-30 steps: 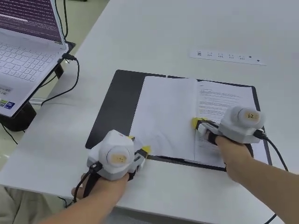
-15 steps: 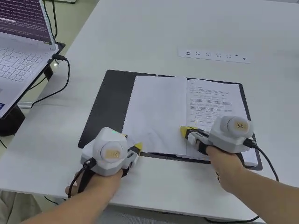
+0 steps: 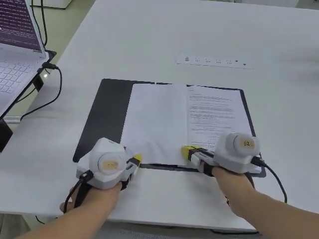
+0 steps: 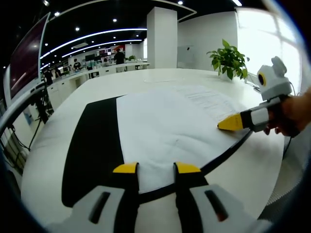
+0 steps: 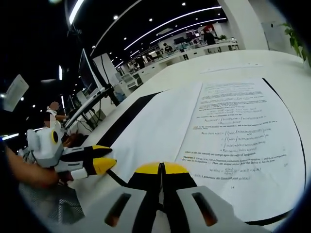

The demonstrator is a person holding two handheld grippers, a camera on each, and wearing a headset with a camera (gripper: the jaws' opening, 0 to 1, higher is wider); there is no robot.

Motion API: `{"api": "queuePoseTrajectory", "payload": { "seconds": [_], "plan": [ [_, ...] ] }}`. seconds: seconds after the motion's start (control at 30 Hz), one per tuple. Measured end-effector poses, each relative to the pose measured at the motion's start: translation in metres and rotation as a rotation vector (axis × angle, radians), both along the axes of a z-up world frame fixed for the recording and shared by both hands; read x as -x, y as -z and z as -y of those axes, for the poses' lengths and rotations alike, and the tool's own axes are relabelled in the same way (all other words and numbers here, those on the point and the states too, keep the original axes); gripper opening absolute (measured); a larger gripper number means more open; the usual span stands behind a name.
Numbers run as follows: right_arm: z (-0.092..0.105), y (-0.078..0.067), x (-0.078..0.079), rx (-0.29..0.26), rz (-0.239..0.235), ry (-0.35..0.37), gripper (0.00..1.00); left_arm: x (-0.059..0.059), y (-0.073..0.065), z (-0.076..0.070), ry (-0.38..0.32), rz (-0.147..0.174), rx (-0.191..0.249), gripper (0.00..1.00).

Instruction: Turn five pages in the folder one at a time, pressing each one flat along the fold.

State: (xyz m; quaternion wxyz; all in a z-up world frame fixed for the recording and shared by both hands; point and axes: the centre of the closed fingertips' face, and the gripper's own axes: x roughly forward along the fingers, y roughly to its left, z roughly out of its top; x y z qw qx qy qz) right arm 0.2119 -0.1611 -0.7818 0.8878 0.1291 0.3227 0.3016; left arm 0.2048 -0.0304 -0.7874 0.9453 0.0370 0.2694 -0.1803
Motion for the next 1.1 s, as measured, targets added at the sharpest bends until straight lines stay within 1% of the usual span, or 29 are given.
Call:
{"api": "queuePoseTrajectory", "payload": {
  "seconds": [0.17, 0.5, 0.53, 0.6, 0.63, 0.7, 0.73, 0.77, 0.9, 0.93, 0.97, 1.0, 1.03, 1.1],
  "plan": [
    [0.001, 0.0, 0.015, -0.008, -0.019, -0.033, 0.0, 0.0, 0.0, 0.0, 0.0, 0.0, 0.001, 0.27],
    [0.001, 0.001, 0.042, -0.039, -0.095, -0.07, 0.0, 0.0, -0.001, 0.0, -0.003, -0.004, 0.001, 0.27],
    [0.003, 0.001, 0.044, -0.034, -0.094, -0.07, 0.0, 0.0, -0.001, 0.0, -0.002, -0.005, 0.0, 0.27],
    [0.004, 0.003, 0.05, -0.017, -0.119, -0.08, 0.0, 0.001, -0.001, 0.0, -0.002, -0.007, -0.001, 0.27],
    [0.004, 0.002, 0.052, -0.019, -0.118, -0.081, 0.0, 0.001, 0.0, 0.0, -0.002, -0.008, -0.001, 0.27],
    [0.006, -0.006, 0.053, -0.05, -0.115, -0.062, 0.0, 0.001, 0.0, 0.0, -0.001, -0.008, -0.001, 0.27],
    [0.006, -0.013, 0.054, -0.07, -0.111, -0.056, 0.0, 0.001, -0.001, 0.0, -0.005, -0.01, 0.003, 0.27],
    [0.006, -0.016, 0.055, -0.076, -0.107, -0.055, 0.0, 0.001, -0.001, 0.001, -0.005, -0.01, 0.004, 0.27],
    [0.003, -0.039, 0.058, -0.116, -0.084, -0.06, 0.0, 0.001, -0.001, 0.001, -0.011, -0.018, 0.006, 0.27],
    [0.003, -0.045, 0.058, -0.128, -0.072, -0.057, 0.0, 0.0, -0.001, 0.001, -0.012, -0.021, 0.005, 0.27],
    [0.002, -0.056, 0.057, -0.149, -0.038, -0.05, 0.0, 0.0, -0.001, 0.003, -0.01, -0.028, 0.003, 0.28],
    [0.002, -0.062, 0.057, -0.159, -0.023, -0.047, 0.0, 0.001, -0.001, 0.004, -0.006, -0.032, 0.001, 0.29],
    [0.002, -0.07, 0.058, -0.171, -0.013, -0.041, 0.0, 0.001, -0.001, 0.006, 0.004, -0.039, -0.001, 0.31],
    [0.004, -0.079, 0.059, -0.177, 0.004, -0.031, 0.0, 0.002, -0.001, 0.008, 0.015, -0.047, -0.01, 0.34]
  ]
}}
